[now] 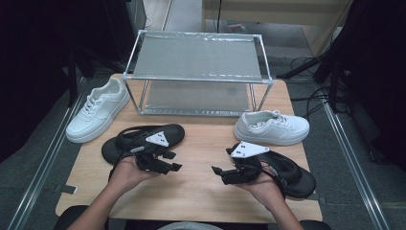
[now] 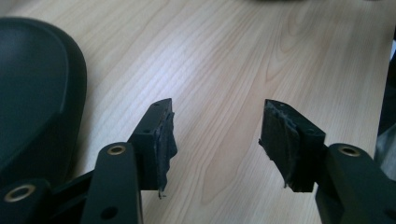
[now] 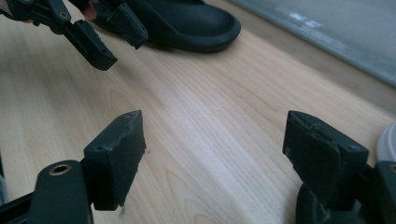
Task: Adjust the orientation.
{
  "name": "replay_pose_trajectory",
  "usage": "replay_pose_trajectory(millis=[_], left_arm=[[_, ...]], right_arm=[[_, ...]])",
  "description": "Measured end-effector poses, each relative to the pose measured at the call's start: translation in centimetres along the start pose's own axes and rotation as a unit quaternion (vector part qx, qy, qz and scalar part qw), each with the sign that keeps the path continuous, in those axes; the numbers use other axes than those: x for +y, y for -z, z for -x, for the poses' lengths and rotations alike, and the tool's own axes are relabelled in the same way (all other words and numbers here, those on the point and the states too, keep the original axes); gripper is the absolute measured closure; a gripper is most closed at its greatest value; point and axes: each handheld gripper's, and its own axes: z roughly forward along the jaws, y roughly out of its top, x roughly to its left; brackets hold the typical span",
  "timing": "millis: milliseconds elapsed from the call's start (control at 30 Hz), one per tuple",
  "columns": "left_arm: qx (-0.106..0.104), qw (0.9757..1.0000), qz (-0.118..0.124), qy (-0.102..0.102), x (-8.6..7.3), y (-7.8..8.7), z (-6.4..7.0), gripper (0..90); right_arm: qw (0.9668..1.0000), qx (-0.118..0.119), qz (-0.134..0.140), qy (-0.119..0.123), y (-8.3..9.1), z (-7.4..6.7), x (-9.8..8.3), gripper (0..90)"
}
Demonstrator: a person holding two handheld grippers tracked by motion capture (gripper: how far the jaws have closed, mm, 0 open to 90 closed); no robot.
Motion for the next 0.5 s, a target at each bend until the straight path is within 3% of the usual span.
replay_pose_trajectory(millis=[67, 133, 233, 367, 500], left_arm=[[0.015, 0.9997, -0.01, -0.013, -0.1, 0.0, 0.0, 44.4], [0.019, 0.9998, -0.007, -0.009, -0.1, 0.2, -0.1, 42.5], [0.022, 0.9997, -0.003, -0.011, -0.3, 0.6, -0.4, 40.0], [0.025, 0.9996, 0.002, -0.014, -0.4, 0.8, -0.4, 39.2], [0.025, 0.9996, -0.002, -0.013, -0.4, 1.0, -0.6, 40.2]], right_arm=[[1.0, 0.002, -0.002, 0.0, 0.0, 0.0, 0.0, 24.4], [1.0, 0.002, 0.0, 0.004, 0.0, -0.1, 0.2, 29.0], [0.9997, -0.008, -0.001, 0.023, 0.0, -0.4, 0.3, 37.1], [0.9994, -0.001, -0.005, 0.036, 0.1, -0.3, 0.4, 43.6], [0.9994, 0.006, -0.012, 0.031, 0.1, 0.0, 0.6, 46.0]])
